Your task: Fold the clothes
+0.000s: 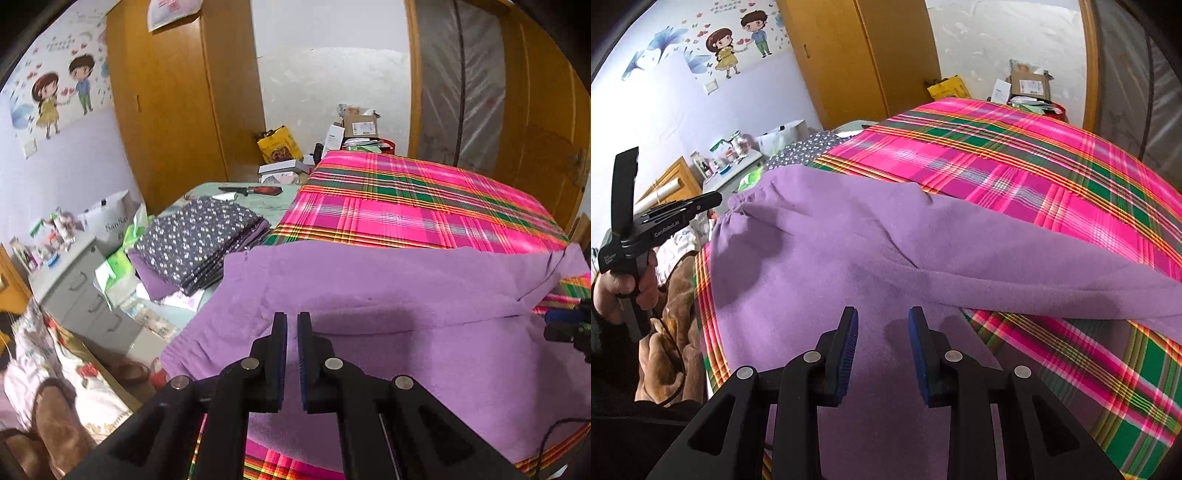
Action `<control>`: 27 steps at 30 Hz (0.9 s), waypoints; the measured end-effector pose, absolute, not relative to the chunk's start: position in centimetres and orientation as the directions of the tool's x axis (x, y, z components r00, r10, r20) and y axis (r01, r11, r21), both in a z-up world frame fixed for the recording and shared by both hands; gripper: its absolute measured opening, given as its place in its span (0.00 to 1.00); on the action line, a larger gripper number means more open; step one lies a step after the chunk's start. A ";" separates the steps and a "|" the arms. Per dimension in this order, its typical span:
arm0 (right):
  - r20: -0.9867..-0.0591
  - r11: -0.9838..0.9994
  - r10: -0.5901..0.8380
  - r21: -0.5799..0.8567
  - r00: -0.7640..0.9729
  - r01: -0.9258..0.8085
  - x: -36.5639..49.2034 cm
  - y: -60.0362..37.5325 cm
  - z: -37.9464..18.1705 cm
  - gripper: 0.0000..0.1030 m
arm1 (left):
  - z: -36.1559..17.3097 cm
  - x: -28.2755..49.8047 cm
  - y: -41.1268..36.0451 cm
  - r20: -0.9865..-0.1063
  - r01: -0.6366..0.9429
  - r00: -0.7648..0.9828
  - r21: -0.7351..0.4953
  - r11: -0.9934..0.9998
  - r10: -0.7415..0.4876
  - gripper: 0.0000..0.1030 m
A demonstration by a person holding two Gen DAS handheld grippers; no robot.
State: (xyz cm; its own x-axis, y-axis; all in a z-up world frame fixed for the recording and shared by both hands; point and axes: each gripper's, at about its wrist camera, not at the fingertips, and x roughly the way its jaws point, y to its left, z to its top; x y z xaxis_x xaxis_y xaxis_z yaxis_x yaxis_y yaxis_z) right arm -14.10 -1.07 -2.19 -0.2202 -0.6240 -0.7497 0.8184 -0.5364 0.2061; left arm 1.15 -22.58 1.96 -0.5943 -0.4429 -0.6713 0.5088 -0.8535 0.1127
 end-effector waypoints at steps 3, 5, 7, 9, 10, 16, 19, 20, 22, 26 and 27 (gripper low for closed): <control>-0.749 -0.537 -0.624 0.206 -0.221 0.818 -14.1 -1.1 -2.2 0.28 | 2.3 1.0 -22.2 -0.660 0.506 -0.590 0.147 -0.850 -0.465 0.05; -0.749 -0.536 -0.625 0.206 -0.221 0.819 -14.0 -1.2 -2.1 0.28 | 2.5 0.9 -22.0 -0.653 0.506 -0.588 0.164 -0.847 -0.478 0.05; -0.749 -0.535 -0.625 0.206 -0.220 0.819 -14.0 -1.3 -2.1 0.28 | 2.6 0.9 -21.9 -0.649 0.508 -0.586 0.171 -0.844 -0.485 0.05; -0.750 -0.534 -0.624 0.206 -0.219 0.820 -14.0 -1.4 -2.1 0.28 | 2.7 0.9 -21.9 -0.647 0.510 -0.585 0.174 -0.842 -0.489 0.05; -0.750 -0.534 -0.624 0.206 -0.218 0.820 -14.0 -1.4 -2.1 0.28 | 2.8 0.9 -21.9 -0.646 0.511 -0.584 0.176 -0.841 -0.491 0.05; -0.752 -0.539 -0.621 0.207 -0.220 0.816 -14.1 -1.5 -2.1 0.28 | 2.3 0.9 -22.0 -0.664 0.504 -0.585 0.154 -0.850 -0.467 0.05; -0.753 -0.543 -0.619 0.204 -0.224 0.814 -14.3 -1.5 -2.1 0.28 | 1.5 1.1 -23.1 -0.696 0.492 -0.606 0.054 -0.869 -0.386 0.05; -0.753 -0.545 -0.618 0.203 -0.226 0.814 -14.3 -1.5 -2.1 0.28 | 1.0 1.3 -23.9 -0.709 0.493 -0.617 -0.008 -0.870 -0.342 0.05; -0.753 -0.542 -0.614 0.184 -0.237 0.820 -14.5 -1.5 -1.8 0.28 | 0.1 1.8 -25.3 -0.726 0.500 -0.631 -0.111 -0.859 -0.273 0.08; -0.748 -0.519 -0.608 0.122 -0.265 0.846 -15.0 -1.6 -1.4 0.28 | -1.8 2.5 -27.9 -0.749 0.530 -0.638 -0.259 -0.807 -0.179 0.13; -0.751 -0.508 -0.601 0.092 -0.275 0.856 -15.2 -1.7 -1.4 0.28 | -2.2 2.6 -28.3 -0.747 0.531 -0.646 -0.296 -0.794 -0.154 0.14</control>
State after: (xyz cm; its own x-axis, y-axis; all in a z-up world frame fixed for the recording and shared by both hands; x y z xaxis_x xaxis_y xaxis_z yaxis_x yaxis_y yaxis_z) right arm -15.22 -1.67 -1.37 -0.2753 -0.6008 -0.7505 0.8564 -0.5080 0.0924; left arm 2.61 -28.27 -2.24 -0.6465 -0.1540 -0.7472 0.5309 -0.7942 -0.2956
